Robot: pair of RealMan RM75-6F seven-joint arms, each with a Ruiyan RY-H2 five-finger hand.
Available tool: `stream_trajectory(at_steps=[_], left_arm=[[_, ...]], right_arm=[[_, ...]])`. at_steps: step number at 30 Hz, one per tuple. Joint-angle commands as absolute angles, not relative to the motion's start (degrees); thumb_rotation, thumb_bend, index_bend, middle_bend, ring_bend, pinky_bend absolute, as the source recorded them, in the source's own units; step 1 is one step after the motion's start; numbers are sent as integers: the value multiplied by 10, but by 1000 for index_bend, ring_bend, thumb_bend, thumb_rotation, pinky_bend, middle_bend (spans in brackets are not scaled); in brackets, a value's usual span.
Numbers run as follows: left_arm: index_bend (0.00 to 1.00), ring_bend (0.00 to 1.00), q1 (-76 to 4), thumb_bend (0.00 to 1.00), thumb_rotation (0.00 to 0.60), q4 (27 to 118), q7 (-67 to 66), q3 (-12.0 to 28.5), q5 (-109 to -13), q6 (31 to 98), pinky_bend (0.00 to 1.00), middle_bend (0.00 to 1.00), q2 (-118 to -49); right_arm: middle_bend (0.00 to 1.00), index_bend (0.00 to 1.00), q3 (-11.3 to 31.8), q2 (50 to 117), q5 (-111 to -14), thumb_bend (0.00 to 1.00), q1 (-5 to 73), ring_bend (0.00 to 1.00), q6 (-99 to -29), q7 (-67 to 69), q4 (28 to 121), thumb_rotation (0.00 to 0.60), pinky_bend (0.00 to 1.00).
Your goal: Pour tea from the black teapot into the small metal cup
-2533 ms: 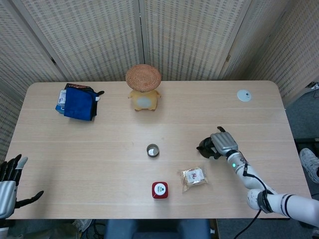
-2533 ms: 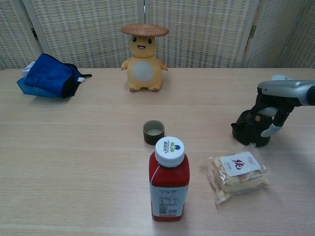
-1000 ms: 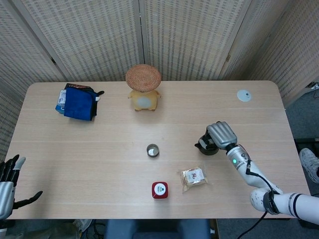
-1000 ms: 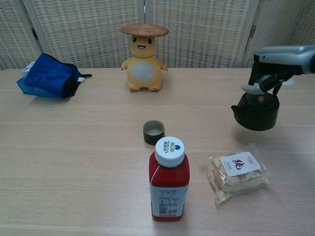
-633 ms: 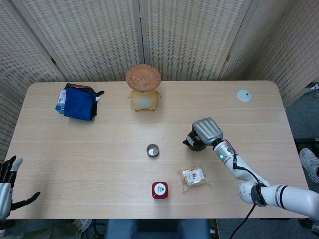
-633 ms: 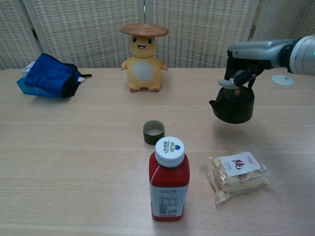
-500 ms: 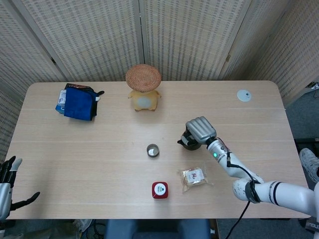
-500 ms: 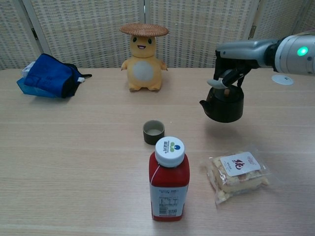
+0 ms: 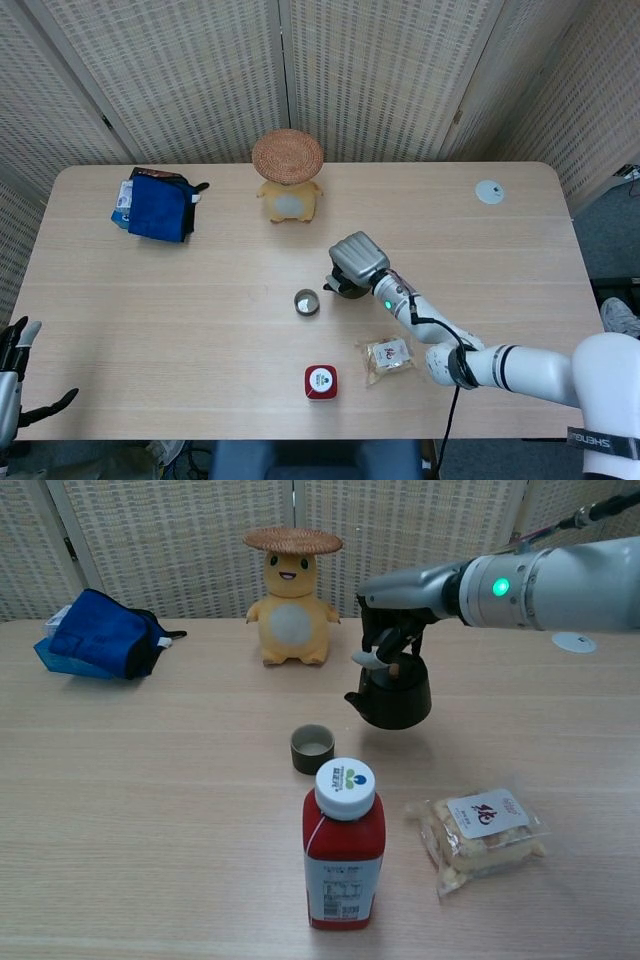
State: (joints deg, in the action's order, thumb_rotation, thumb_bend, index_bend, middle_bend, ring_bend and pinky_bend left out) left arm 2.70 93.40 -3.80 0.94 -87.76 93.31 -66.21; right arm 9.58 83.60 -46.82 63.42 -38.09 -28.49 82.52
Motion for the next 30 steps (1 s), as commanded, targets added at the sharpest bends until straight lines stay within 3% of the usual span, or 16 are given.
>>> stream_trajectory(at_steps=[1,30], left_arm=[[0,0,28,15,499,934,-38,9,-878,935,0,0,-662],[0,0,49,15,499,922,-25,6,-886,960,0,0,-672]], right_arm=[[1000,1000,90,848,-456,492,651,993,-379,-301,816,376,473],[1000,1000,26,886,-377,491,771,1000,-413,-466,812,376,484]])
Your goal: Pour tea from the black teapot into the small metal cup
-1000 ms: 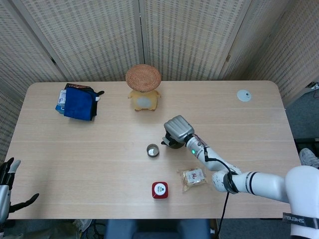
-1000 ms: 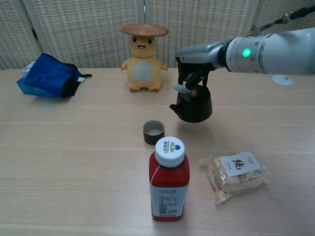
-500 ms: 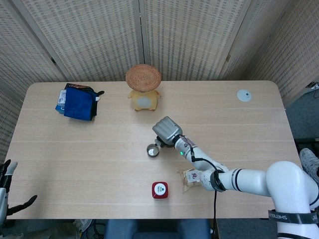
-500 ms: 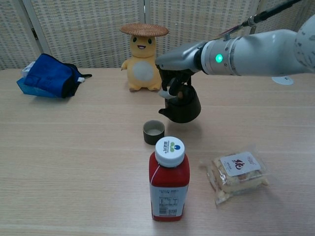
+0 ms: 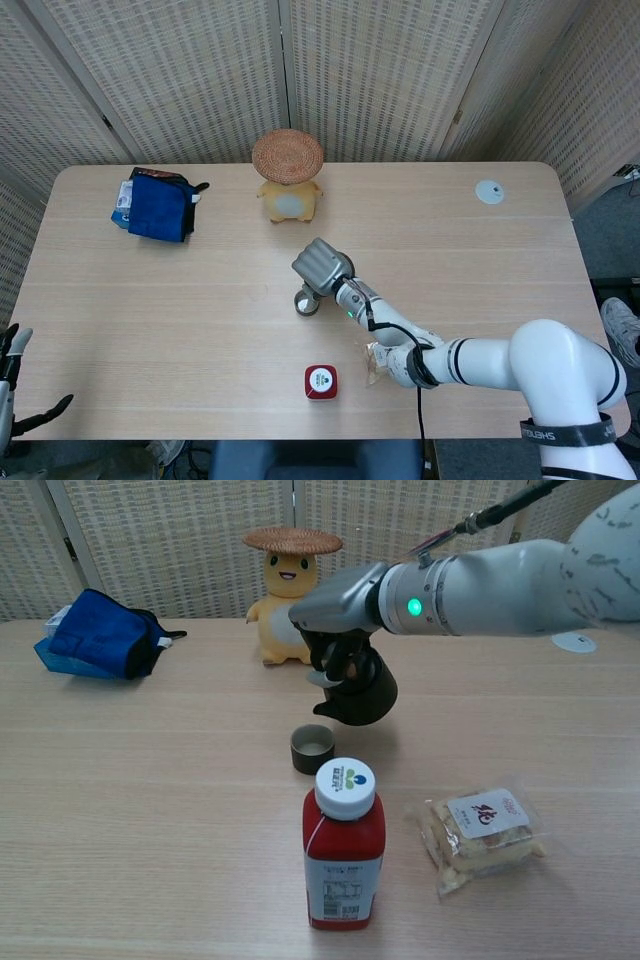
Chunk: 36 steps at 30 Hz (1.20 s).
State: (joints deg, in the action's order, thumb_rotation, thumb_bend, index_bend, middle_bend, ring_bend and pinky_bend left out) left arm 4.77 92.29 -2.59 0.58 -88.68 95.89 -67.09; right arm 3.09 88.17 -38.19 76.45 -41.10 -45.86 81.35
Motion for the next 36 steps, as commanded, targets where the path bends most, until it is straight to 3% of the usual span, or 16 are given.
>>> stream_trajectory(at_steps=[1,36], left_arm=[[0,0,49,15,498,921,-25,6,-887,960,0,0,-672],[0,0,60,15,499,914,-21,5,-888,964,0,0,-676]], right_arm=[[1000,1000,25,887,-375,491,774,1000,-414,-470,812,374,484],[1000,1000,-16,913,-348,501,816,1000,-459,-566,805,381,484]])
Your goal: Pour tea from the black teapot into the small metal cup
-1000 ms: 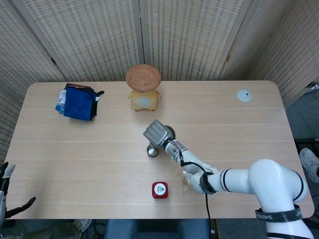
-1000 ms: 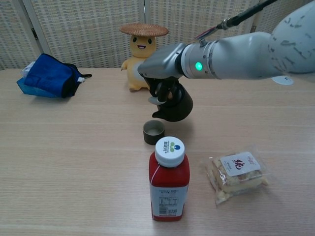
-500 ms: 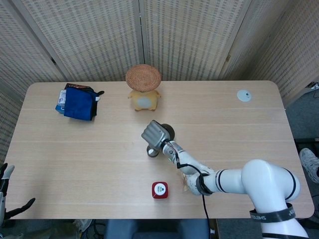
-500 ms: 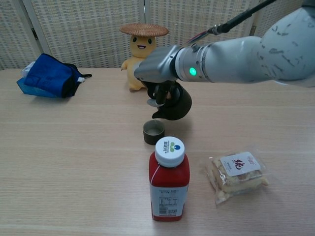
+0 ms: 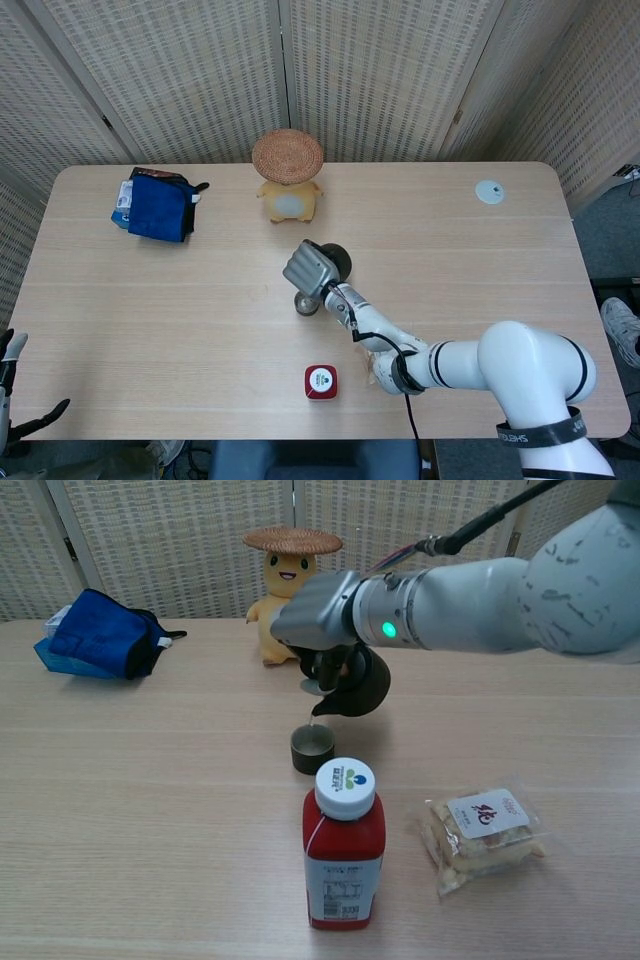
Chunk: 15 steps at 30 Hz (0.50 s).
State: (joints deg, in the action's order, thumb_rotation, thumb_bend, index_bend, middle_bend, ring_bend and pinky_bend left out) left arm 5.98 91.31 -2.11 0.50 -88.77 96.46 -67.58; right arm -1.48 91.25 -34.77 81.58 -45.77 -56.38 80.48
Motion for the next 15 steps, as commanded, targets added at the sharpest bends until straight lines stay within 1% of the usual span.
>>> stream_trajectory(at_steps=[1,15], left_arm=[[0,0,60,15,499,914,-22,5,-888,964,0,0,-676],[0,0,61,15,501,916,-25,6,-888,964,0,0,-675]], right_arm=[[1000,1000,-16,913,-347,501,816,1000,-460,-568,805,380,484],[1000,1000,-23,915,-343,501,821,1000,-473,-598,810,383,484]])
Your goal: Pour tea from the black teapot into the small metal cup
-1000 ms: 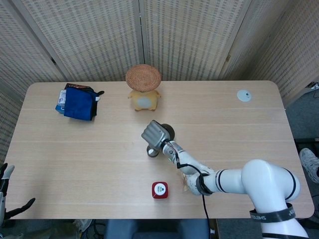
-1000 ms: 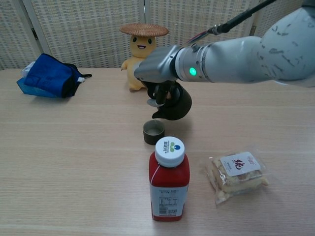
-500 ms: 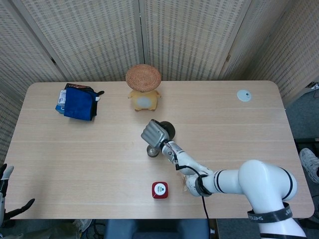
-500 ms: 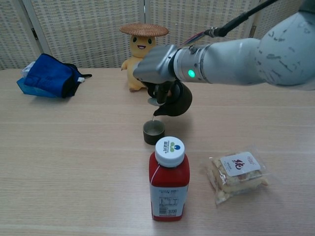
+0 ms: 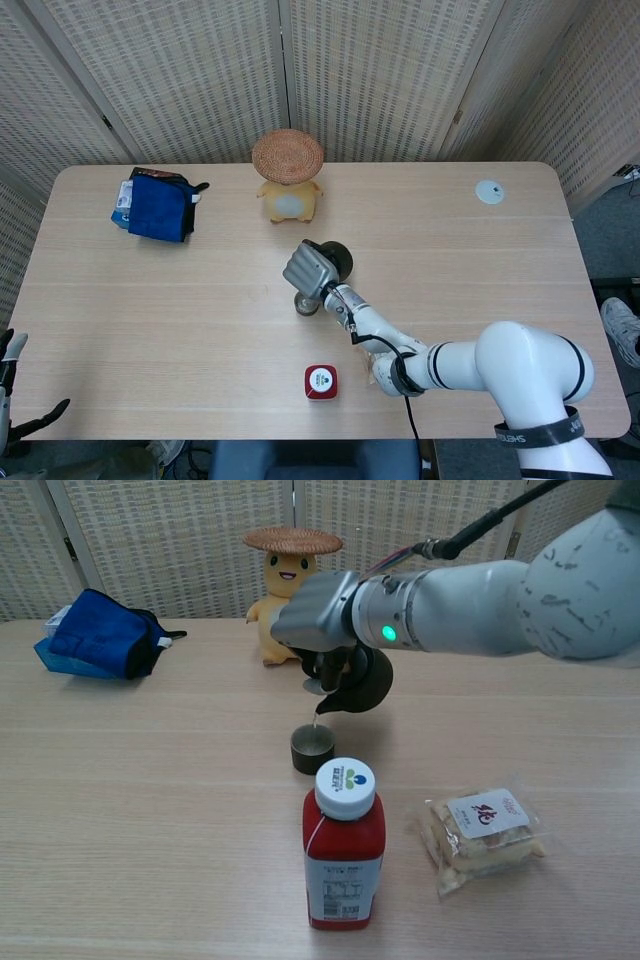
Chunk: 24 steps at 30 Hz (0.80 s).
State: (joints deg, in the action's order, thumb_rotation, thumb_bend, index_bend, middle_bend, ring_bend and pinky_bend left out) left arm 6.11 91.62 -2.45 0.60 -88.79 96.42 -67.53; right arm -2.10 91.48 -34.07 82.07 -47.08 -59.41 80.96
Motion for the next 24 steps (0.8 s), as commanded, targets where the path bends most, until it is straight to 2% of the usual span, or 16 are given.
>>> stream_trajectory(at_steps=[1,24], left_arm=[[0,0,61,15,500,916,-25,6,-888,964,0,0,-676],[0,0,64,15,498,914,-22,7,-886,965,0,0,-676]], right_arm=[[1000,1000,-23,916,-343,501,821,1000,-474,-599,810,383,484],[1000,1000,-22,923,-343,502,820,1000,-483,-619,815,387,484]])
